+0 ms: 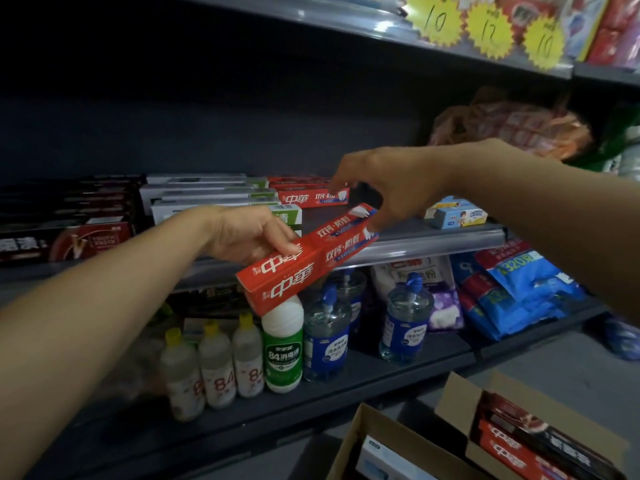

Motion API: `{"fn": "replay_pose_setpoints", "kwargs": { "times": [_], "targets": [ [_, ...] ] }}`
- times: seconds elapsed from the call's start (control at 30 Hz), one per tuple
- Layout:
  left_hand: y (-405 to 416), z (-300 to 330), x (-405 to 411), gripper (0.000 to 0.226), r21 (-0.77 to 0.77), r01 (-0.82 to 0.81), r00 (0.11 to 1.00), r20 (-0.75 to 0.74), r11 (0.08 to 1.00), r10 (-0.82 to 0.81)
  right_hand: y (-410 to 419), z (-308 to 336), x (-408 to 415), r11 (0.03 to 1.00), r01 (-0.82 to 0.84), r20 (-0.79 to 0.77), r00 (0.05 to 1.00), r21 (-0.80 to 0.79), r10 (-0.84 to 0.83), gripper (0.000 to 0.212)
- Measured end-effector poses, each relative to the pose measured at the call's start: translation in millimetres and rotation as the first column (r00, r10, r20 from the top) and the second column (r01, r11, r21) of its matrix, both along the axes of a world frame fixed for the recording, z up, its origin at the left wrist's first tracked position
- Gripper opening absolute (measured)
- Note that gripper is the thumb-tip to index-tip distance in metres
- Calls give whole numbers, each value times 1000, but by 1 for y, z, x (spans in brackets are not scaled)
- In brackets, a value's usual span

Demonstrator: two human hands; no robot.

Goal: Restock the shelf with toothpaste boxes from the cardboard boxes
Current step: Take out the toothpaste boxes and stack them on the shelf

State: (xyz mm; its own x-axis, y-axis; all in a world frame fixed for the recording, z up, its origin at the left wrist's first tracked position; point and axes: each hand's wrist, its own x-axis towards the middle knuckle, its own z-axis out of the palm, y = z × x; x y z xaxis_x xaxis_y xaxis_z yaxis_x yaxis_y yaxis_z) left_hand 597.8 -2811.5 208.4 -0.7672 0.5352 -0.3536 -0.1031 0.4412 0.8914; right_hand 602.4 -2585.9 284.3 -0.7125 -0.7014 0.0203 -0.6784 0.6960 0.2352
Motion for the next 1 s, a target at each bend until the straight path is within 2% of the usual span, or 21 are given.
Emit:
{"fn": "replay_pose_setpoints", "kwargs": {
  "times": [0.1,0.2,0.3,0.43,0.47,0.53,0.67,0.83,1.0],
  "targets": [
    [3,6,0,44,-25,52,999,-7,998,-53,-2,-8,-1,997,36,74,996,74,-41,66],
    [4,8,-2,37,-43,46,999,-19,998,-47,0,-17,-2,993,50,139,988,111,-66,52],
    [6,8,-6,33,-77,26,997,-64,997,-31,9,-26,-7,994,94,190,976,58,-103,43],
    [9,12,-16,57,-246,145,976,-122,958,-179,30,-28,-18,984,175,218,961,-10,-169,34],
    [12,15,-19,58,-297,120,967,-181,947,-180,36,-27,-22,980,196,217,958,-25,-186,34],
    [23,18,-26,47,-377,11,924,-350,926,-153,48,-25,-31,969,242,206,952,-57,-226,33],
    [48,27,-47,31,-408,-154,812,-571,900,-120,69,-21,-57,943,309,163,944,-125,-288,43],
    [70,30,-81,37,-414,-280,737,-671,866,-82,92,-26,-105,895,359,138,933,-266,-333,48],
    [82,27,-111,43,-448,-389,722,-691,805,-36,107,-38,-151,883,329,152,944,-336,-294,45]
  ]
}}
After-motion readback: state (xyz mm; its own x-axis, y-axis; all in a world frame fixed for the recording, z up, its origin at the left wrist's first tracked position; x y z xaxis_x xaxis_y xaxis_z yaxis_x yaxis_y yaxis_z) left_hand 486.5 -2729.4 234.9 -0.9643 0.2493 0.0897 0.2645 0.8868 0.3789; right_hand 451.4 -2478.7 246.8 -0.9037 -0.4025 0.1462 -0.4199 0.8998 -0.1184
